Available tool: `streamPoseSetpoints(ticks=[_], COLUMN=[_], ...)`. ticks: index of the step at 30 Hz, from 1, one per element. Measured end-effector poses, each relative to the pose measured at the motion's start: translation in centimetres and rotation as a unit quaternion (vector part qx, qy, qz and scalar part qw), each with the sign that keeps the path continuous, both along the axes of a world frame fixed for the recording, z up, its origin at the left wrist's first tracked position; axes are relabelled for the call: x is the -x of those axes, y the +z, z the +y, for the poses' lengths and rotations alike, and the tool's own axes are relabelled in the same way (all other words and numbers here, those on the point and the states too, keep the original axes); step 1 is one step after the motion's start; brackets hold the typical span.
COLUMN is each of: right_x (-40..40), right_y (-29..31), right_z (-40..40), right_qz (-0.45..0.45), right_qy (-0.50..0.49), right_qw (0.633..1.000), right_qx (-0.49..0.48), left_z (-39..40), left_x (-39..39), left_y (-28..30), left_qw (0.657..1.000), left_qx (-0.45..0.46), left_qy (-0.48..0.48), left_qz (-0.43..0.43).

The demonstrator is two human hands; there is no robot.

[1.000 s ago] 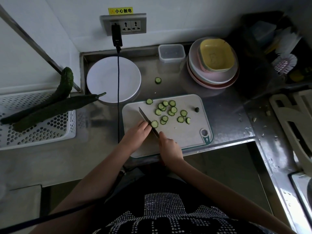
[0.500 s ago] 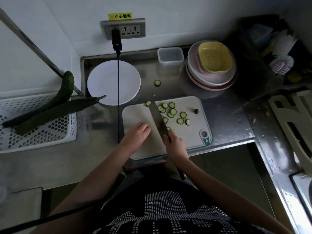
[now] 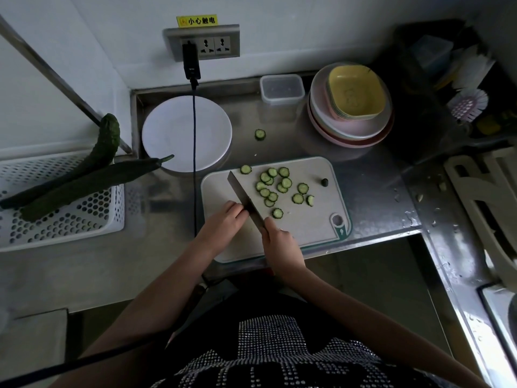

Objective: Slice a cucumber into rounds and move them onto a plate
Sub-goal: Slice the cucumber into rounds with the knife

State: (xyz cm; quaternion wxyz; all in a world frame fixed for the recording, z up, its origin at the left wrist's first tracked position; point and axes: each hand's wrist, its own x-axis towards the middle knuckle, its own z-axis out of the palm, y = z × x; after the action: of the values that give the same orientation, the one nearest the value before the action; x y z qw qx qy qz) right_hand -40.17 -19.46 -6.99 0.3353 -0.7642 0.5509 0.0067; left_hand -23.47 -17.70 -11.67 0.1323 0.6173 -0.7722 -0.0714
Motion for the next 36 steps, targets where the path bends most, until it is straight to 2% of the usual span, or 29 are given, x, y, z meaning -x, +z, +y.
streamPoseSetpoints(ticks=[6,14,18,26,31,36], right_x=[-0.1,-0.5,-0.6,-0.2,0.6,0.2], right_y=[-0.2,-1.0,-1.3,-1.4,-0.5,0.3], right_z=[0.1,0.0,0.0,-0.5,-1.3,-0.7], right_qz=[0.018,0.05,0.082,0.089,0.048,0.007], right_qy=[0.028,0.039,0.051,0.053,-0.029,-0.006], right_qw=[0.999,0.998,0.995,0.995,0.998,1.0], right_qx=[0.019,-0.013,-0.02,-0.007,-0.001,0.018], left_z=[0.0,-0.1,-0.1,-0.1,0.0,-0.3], left_x=[-0.2,-0.1,-0.1,-0.4,-0.5,0.4], left_y=[-0.4,0.1,0.0,-0.3,-0.9,0.1], left_qw=[1.0,1.0,1.0,1.0,1.0,0.998], left_qx=[-0.006,0.006,0.012,0.008,0.015,0.039], left_qy=[-0.002,-0.003,-0.003,-0.011,0.007,0.006], left_qz=[0.012,0.026,0.02,-0.002,0.024,0.038])
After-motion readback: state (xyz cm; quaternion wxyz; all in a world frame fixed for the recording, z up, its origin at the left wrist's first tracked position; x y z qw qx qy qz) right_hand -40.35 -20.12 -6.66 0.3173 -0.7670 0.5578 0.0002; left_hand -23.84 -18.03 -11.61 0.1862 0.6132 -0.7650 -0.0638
